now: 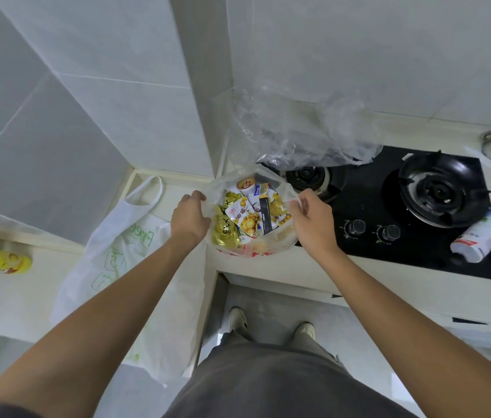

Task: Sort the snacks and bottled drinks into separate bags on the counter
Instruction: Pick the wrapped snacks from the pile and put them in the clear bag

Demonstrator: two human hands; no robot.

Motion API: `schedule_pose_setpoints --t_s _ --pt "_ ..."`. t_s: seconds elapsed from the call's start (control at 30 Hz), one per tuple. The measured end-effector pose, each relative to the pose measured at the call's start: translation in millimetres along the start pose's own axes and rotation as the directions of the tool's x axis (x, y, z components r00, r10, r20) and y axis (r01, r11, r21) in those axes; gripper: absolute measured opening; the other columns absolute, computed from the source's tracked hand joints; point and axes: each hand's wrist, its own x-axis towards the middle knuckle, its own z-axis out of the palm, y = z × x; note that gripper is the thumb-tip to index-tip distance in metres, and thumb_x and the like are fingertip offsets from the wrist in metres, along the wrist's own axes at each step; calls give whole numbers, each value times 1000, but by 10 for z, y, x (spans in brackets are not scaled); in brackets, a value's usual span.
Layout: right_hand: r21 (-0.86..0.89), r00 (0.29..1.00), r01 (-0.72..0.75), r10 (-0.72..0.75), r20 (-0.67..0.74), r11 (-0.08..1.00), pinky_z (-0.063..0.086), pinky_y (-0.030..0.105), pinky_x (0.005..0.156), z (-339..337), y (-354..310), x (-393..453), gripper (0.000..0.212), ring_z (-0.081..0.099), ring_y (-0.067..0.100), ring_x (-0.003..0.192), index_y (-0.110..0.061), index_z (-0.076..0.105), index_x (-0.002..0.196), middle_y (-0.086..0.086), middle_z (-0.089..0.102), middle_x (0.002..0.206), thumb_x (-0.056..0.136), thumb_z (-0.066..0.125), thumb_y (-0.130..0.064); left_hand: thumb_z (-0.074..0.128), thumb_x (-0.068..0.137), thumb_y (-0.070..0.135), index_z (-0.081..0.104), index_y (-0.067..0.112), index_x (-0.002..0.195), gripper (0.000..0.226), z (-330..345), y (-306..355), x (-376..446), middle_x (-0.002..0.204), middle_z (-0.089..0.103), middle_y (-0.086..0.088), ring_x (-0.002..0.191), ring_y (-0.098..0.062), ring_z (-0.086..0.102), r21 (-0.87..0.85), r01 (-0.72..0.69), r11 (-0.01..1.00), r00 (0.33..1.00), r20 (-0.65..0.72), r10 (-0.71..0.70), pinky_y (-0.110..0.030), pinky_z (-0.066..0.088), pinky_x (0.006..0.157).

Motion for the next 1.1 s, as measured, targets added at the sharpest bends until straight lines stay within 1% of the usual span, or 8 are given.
schedule_pose_setpoints --t_s 0.1,0.23,0.43,0.57,0.77,0.9,1.0,1.1 --pt "-9 1000 7 -7 5 1000 39 42 59 -34 -4 3 25 39 11 62 -10 49 83 6 45 70 101 56 -26 61 87 -1 61 11 131 45 19 -3 12 118 64 -14 106 -34 62 68 -23 997 999 -36 26 -39 50 83" --pt "24 1000 -1 0 22 1000 36 37 60 -66 -49 20 29 35 11 61 -4 49 81 10 42 69 101 58 -24 60 95 17 64 9 97 9 -53 62 -13 86 68 -9 80 -34 63 18 -58 998 989 -133 60 -39 50 65" --pt "163 998 -55 56 2 985 34 33 62 -136 -282 131 29 35 10 62 -1 47 75 1 41 67 96 58 -17 55 104 30 53 8 82 31 -219 213 -69 88 53 -8 82 -24 50 -164 -314 935 918 -302 255 -36 41 71" --pt "177 999 -39 42 -13 983 49 42 69 -233 -502 287 22 56 32 69 -2 59 81 18 65 78 95 56 -18 64 97 29 50 13 72 33 -418 445 -97 74 65 -9 76 -30 60 -382 -268 885 954 -235 188 -44 47 70" --pt "146 1000 7 -5 -13 989 51 36 70 -507 -757 457 29 70 20 62 -3 53 69 5 64 59 92 60 -20 66 94 20 54 10 91 16 -806 796 -152 69 64 -7 49 -22 65 -538 -154 829 981 -185 63 -24 47 48" --pt "197 995 23 -4 -95 980 47 31 62 -777 -968 533 33 60 12 51 14 57 76 17 69 63 90 61 -16 56 95 7 53 11 97 5 -1095 1043 -198 70 56 -8 46 -16 52 -606 -258 753 956 -272 109 -29 48 43" --pt "233 991 59 -30 -130 971 54 31 73 -962 -1198 586 30 61 10 51 14 58 79 23 67 67 90 61 -14 56 96 10 56 19 89 11 -1309 1274 -232 78 61 -10 50 -10 56 -590 -331 736 928 -347 139 -29 49 42" --pt "225 973 172 -130 -188 959 56 26 65 -1097 -1422 600 28 59 10 47 14 56 75 29 59 70 88 61 -10 58 94 11 60 20 90 10 -1489 1453 -254 80 65 -15 53 -13 62 -567 -406 717 888 -431 163 -29 47 44"
